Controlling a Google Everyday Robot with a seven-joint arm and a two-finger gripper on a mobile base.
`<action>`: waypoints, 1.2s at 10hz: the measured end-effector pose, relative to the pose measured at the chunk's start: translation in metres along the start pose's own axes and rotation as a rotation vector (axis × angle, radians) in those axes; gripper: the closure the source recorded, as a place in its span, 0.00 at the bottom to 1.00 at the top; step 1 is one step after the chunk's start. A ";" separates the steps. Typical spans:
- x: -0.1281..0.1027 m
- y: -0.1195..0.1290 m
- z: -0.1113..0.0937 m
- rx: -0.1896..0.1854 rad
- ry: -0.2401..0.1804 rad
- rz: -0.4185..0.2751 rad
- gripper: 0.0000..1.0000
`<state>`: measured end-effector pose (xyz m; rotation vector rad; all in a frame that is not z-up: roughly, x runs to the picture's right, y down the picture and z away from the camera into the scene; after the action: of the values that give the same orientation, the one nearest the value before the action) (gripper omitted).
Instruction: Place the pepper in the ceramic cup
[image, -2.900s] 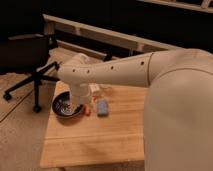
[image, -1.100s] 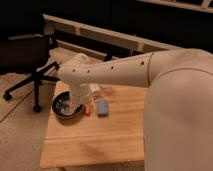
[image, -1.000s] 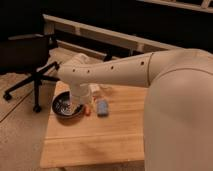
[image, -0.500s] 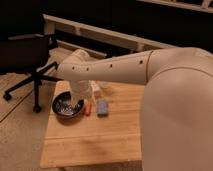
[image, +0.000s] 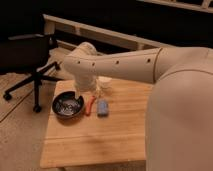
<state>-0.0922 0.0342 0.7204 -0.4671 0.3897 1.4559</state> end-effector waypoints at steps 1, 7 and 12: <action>0.000 -0.001 0.001 0.000 0.002 0.002 0.35; -0.033 -0.066 0.017 0.009 0.010 0.154 0.35; -0.048 -0.080 0.053 0.006 0.090 0.131 0.44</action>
<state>-0.0180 0.0172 0.7958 -0.5112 0.5041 1.5635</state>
